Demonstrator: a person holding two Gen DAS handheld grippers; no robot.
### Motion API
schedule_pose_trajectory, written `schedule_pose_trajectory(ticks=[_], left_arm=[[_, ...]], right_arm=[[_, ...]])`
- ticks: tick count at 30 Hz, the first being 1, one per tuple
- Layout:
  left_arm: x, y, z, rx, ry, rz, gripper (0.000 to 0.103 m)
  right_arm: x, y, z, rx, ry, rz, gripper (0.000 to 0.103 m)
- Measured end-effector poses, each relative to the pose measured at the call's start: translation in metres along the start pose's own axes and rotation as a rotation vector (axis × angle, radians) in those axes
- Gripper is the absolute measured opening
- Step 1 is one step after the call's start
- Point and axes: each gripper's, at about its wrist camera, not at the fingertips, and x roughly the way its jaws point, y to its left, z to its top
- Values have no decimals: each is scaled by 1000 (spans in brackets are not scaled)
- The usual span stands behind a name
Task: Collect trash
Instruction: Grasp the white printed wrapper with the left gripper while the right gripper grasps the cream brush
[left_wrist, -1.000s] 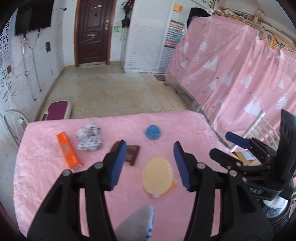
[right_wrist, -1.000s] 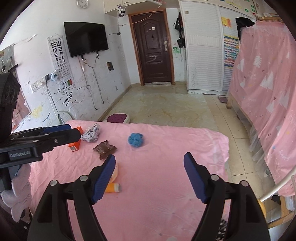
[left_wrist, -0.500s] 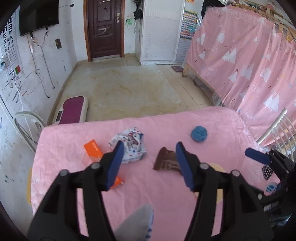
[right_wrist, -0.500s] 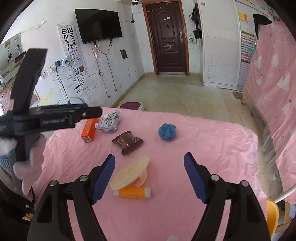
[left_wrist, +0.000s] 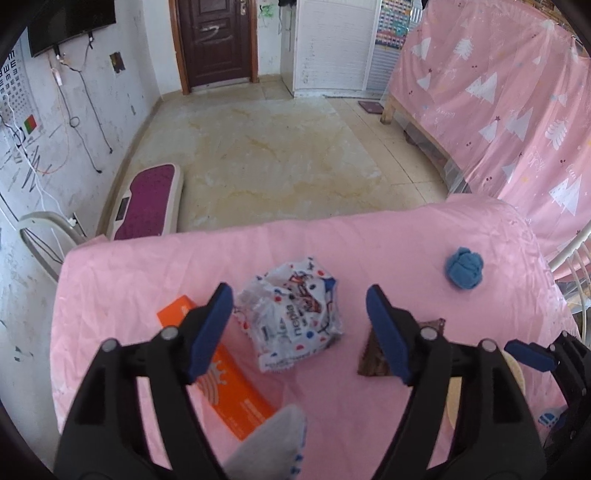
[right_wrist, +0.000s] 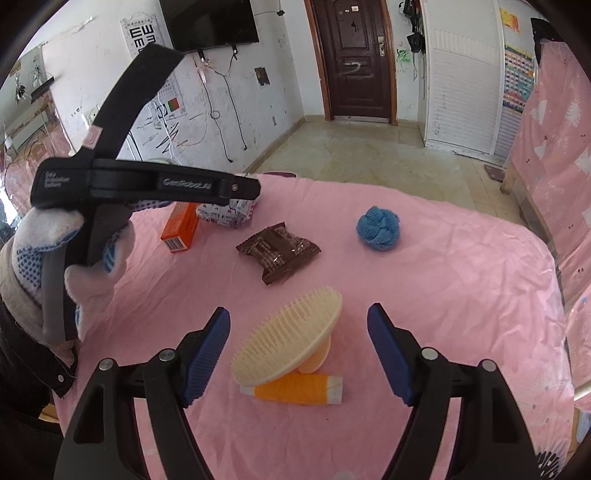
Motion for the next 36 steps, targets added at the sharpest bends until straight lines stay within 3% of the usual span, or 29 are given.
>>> schedule_pose_trajectory(ticks=[10, 16, 18, 20, 26, 36], left_arm=[[20, 7, -3, -29, 48, -18, 70], [20, 7, -5, -24, 37, 4, 54], [20, 8, -7, -28, 32, 12, 48], [19, 8, -7, -30, 31, 14, 44], [7, 9, -12, -52, 19, 16, 44], [-17, -2, -14, -58, -19, 23, 44]], right_arm=[[18, 5, 0, -23, 40, 1, 67], [23, 7, -2, -40, 48, -17, 65], [25, 9, -2, -46, 42, -36, 51], [25, 8, -2, -44, 37, -43, 45], [19, 6, -4, -23, 13, -40, 44], [-20, -41, -25, 78, -57, -47, 44]])
